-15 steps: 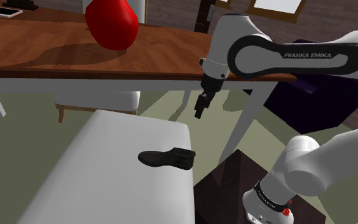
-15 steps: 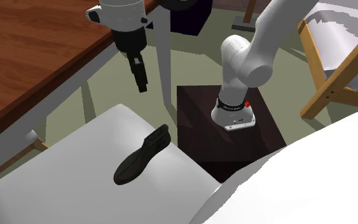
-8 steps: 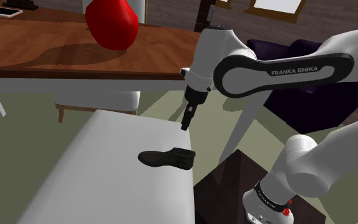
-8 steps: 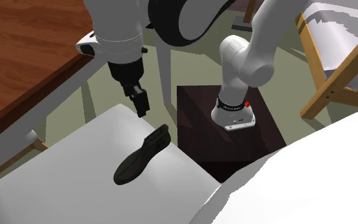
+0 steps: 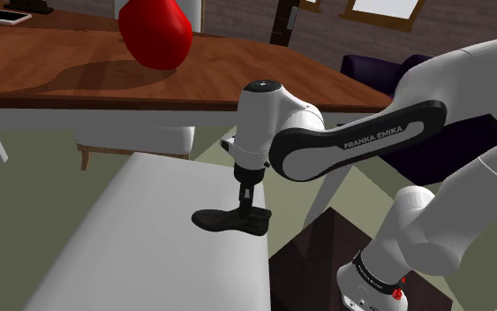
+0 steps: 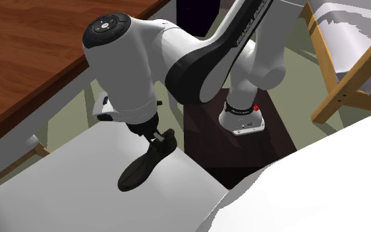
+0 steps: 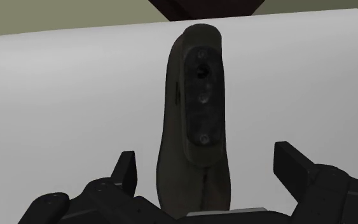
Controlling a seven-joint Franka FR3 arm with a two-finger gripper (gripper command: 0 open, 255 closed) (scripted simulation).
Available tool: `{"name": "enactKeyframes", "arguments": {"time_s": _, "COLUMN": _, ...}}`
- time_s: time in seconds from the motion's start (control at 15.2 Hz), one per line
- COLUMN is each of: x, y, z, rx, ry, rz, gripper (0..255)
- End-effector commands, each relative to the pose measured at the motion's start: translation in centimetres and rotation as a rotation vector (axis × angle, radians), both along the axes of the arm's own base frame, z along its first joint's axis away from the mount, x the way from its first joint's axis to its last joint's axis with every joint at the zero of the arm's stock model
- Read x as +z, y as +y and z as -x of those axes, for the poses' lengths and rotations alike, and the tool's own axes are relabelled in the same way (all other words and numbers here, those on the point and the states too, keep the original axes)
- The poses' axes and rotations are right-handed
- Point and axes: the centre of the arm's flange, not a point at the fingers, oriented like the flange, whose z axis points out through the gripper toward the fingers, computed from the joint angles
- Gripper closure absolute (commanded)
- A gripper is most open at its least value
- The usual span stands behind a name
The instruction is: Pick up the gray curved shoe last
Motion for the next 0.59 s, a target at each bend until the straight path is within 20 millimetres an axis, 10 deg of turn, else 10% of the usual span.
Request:
{"name": "enactKeyframes", "arguments": {"time_s": 0.0, "x": -1.2, "y": 0.0, "z": 0.0, "rx": 0.008, "ry": 0.005, "rz": 0.002, "gripper": 0}}
{"name": "enactKeyframes", "arguments": {"time_s": 0.4, "x": -3.6, "y": 0.0, "z": 0.0, "rx": 0.008, "ry": 0.005, "rz": 0.002, "gripper": 0}}
{"name": "enactKeyframes", "arguments": {"time_s": 0.46, "x": -3.6, "y": 0.1, "z": 0.0, "rx": 0.008, "ry": 0.005, "rz": 0.002, "gripper": 255}}
{"name": "enactKeyframes", "arguments": {"time_s": 0.53, "x": -3.6, "y": 0.1, "z": 0.0, "rx": 0.008, "ry": 0.005, "rz": 0.002, "gripper": 255}}
